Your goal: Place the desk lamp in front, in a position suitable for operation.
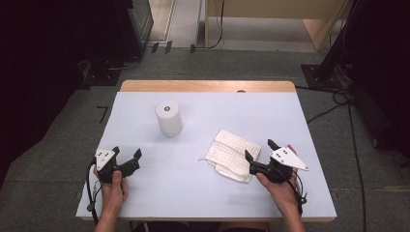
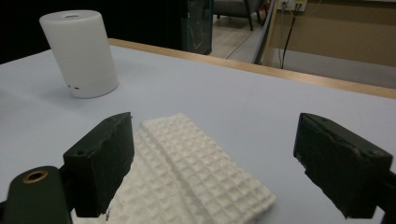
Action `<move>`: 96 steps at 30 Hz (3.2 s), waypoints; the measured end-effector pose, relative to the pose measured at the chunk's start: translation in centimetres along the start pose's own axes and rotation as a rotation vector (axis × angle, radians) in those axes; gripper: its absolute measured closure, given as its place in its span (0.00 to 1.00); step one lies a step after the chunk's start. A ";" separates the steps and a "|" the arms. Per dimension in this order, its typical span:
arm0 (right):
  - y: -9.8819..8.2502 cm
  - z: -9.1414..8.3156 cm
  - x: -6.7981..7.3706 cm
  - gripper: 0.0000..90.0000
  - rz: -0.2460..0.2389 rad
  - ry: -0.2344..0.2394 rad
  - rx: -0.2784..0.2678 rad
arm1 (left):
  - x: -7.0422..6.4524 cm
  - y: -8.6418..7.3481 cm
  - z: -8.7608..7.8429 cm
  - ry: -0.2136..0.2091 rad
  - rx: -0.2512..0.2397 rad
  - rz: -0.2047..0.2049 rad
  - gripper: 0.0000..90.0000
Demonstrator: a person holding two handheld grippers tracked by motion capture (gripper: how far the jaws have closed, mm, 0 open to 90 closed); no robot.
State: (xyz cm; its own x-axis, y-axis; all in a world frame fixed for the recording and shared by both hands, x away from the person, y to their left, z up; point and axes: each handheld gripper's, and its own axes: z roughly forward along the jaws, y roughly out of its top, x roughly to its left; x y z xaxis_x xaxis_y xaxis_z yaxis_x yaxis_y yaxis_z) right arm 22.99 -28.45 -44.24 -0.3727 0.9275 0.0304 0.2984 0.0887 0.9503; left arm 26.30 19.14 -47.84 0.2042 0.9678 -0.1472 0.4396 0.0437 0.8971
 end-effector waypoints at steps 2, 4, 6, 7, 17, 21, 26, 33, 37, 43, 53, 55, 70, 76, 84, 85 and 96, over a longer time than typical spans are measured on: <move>0.0 0.7 0.6 0.14 -0.005 0.020 0.015 | 0.0 0.0 0.0 -0.003 -0.001 0.001 0.15; 0.0 1.3 1.1 0.14 -0.009 0.045 0.040 | 0.0 0.0 0.0 -0.004 -0.002 0.002 0.15; -0.2 2.1 1.6 0.14 -0.028 0.059 0.057 | 0.0 0.0 0.0 -0.006 0.000 0.004 0.15; -0.2 2.1 1.6 0.14 -0.028 0.059 0.057 | 0.0 0.0 0.0 -0.006 0.000 0.004 0.15; -1.9 6.0 3.9 0.14 -0.075 0.108 0.218 | -0.2 0.3 0.1 -0.007 0.012 0.030 0.15; -2.8 7.3 3.9 0.10 -0.114 0.076 0.313 | -0.2 0.4 0.2 -0.003 0.014 0.039 0.16; -3.2 8.0 3.4 0.02 -0.103 0.073 0.406 | 0.0 0.7 -0.2 0.025 0.001 0.059 0.16; -3.3 8.6 2.7 0.02 -0.030 0.094 0.470 | 0.0 0.6 -0.2 -0.032 0.024 0.039 0.17; -3.3 8.4 2.8 0.18 -0.037 0.078 0.454 | -0.8 0.5 0.1 -0.070 0.014 0.058 0.17; -3.4 8.0 2.8 0.51 -0.037 0.057 0.413 | -1.2 0.9 0.3 -0.041 0.030 0.069 0.17; -3.1 6.6 2.5 0.94 -0.012 0.042 0.318 | -1.5 1.7 0.9 -0.083 0.060 0.020 0.15; -2.9 6.2 2.2 0.94 0.004 0.033 0.296 | -1.6 1.7 0.9 -0.081 0.048 0.017 0.14; -2.5 3.0 -1.2 0.31 0.051 0.049 0.153 | -5.2 4.1 5.7 -0.082 0.027 0.051 0.11; -3.6 3.4 -2.2 0.23 0.090 0.034 0.153 | -5.9 4.5 7.3 -0.075 0.022 0.067 0.12; -3.8 3.8 -2.2 0.16 0.098 0.023 0.170 | -6.7 5.6 8.4 -0.064 0.008 0.063 0.14; -3.8 3.8 -2.2 0.16 0.098 0.023 0.170 | -6.7 5.6 8.4 -0.064 0.008 0.063 0.14; -3.9 3.9 -1.9 0.15 0.093 0.005 0.186 | -8.2 5.4 10.8 -0.076 0.014 0.110 0.13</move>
State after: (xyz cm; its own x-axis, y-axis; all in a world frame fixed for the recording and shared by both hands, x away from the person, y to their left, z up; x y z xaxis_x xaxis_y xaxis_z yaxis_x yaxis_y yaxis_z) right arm 25.99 -29.12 -49.17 -0.3403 0.9330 0.1173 0.4885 0.0689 0.8698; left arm 36.45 8.79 -46.29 0.3173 0.9449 -0.0802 0.4230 -0.0653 0.9038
